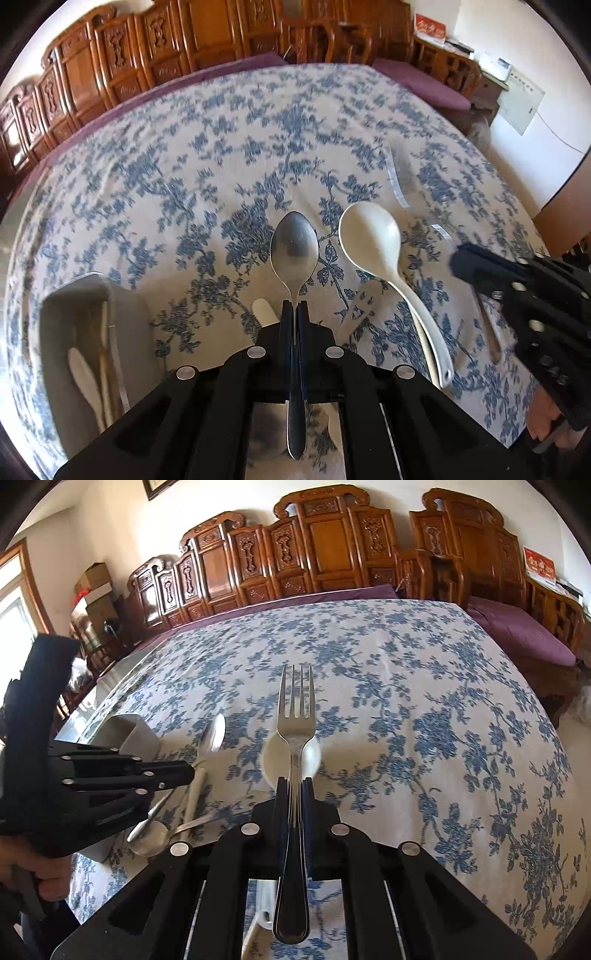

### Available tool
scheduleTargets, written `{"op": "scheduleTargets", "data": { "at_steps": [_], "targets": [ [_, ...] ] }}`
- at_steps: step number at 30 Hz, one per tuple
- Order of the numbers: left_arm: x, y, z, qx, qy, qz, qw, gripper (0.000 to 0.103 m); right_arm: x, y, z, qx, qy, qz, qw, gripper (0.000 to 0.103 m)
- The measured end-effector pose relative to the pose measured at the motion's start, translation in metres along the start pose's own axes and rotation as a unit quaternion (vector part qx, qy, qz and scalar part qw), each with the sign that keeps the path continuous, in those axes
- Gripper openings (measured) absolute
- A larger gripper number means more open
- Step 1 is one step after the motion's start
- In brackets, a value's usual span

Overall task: Organize utensils
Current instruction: 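Carry the silver spoon into the grey tray with the left gripper while the right gripper holds the fork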

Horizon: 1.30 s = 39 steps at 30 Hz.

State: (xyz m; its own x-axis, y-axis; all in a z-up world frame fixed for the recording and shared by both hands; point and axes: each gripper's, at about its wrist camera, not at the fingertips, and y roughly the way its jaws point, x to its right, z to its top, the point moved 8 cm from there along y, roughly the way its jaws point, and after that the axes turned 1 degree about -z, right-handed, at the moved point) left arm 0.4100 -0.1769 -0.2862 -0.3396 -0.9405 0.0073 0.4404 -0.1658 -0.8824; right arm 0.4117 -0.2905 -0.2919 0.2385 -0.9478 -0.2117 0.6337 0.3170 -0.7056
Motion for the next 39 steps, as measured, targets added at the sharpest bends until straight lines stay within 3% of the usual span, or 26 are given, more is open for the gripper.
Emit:
{"op": "scheduleTargets", "data": {
  "at_steps": [14,22,30,39],
  "targets": [
    [-0.055,-0.076,-0.023,0.058,-0.022,0.02,0.9979,0.002,-0.059,-0.001,-0.005,-0.006,-0.055,0.011,0.998,0.009],
    [-0.094,-0.092,-0.05,0.065,-0.044,0.034,0.9963,0.002,-0.101,0.006,-0.014,-0.017,-0.089,0.028,0.995,0.009],
    [-0.135,-0.078,-0.067,0.052,-0.071,0.047,0.995,0.002,-0.121,0.009,-0.022,-0.026,-0.117,0.035,0.992,0.009],
    [-0.147,-0.032,-0.09,-0.002,-0.083,0.05,0.9953,0.002,-0.119,0.015,-0.022,-0.031,-0.115,0.034,0.992,0.009]
  ]
}}
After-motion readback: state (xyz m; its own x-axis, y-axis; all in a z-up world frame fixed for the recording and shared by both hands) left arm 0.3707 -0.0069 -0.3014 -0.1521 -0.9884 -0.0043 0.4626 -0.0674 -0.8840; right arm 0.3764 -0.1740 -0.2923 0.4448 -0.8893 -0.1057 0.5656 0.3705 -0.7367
